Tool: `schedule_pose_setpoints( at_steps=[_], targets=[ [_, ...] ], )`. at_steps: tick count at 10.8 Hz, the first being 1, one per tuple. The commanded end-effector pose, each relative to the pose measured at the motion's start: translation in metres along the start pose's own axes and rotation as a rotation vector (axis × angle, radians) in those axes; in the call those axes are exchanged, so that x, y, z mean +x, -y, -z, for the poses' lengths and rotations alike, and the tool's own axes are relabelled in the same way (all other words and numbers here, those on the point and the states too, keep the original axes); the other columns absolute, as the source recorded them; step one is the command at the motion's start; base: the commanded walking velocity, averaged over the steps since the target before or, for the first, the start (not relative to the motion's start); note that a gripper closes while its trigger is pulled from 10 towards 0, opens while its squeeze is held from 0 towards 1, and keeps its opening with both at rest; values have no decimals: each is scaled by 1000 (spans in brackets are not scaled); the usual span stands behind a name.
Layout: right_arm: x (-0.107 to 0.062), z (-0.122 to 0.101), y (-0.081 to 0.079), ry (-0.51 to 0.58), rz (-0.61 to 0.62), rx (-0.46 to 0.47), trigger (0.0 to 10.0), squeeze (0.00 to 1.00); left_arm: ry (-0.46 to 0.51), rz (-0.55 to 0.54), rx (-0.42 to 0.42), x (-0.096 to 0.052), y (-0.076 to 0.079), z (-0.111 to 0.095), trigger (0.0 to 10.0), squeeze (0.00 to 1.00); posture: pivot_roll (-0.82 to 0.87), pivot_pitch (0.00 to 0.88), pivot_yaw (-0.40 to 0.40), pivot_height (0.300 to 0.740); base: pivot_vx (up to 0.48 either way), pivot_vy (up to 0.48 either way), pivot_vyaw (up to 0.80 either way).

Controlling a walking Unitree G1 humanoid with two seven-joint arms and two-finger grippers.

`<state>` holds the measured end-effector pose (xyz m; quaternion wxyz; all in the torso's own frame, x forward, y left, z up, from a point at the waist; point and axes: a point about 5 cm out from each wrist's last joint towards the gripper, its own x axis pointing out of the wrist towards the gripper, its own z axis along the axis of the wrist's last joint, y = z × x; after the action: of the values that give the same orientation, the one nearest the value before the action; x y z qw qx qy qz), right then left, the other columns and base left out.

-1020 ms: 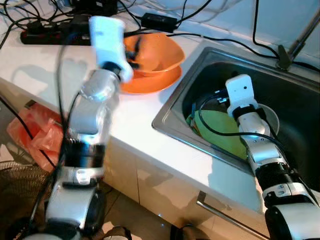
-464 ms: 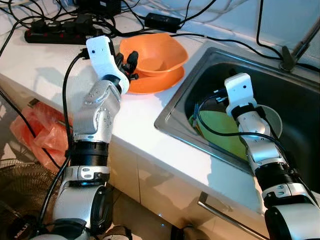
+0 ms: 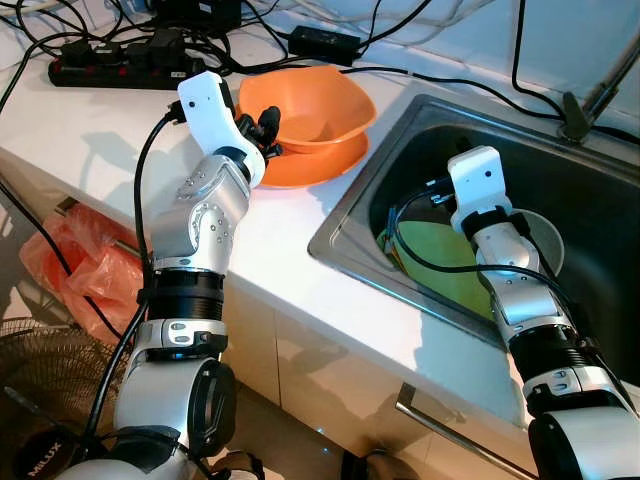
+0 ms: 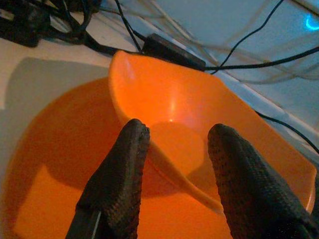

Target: Kitchen organization

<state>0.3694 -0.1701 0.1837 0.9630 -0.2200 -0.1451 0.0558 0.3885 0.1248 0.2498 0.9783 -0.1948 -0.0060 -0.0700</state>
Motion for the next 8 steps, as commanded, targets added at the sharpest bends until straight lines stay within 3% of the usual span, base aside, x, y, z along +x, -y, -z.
schedule_pose_setpoints(
  at_steps=[1,4,8],
  targets=[
    [-2,-1,0,15,-10,3,10000,0,33,1,16,-1,7,-10,10000,0,44,105,-37,740,0,0,0],
    [-2,-1,-1,21,-18,8,10000,0,31,-39,51,-3,3,-12,10000,0,48,114,-39,740,0,0,0],
    [-2,-1,-2,19,-33,2,10000,0,-80,-60,-30,4,1,8,10000,0,44,122,-42,740,0,0,0]
  ],
)
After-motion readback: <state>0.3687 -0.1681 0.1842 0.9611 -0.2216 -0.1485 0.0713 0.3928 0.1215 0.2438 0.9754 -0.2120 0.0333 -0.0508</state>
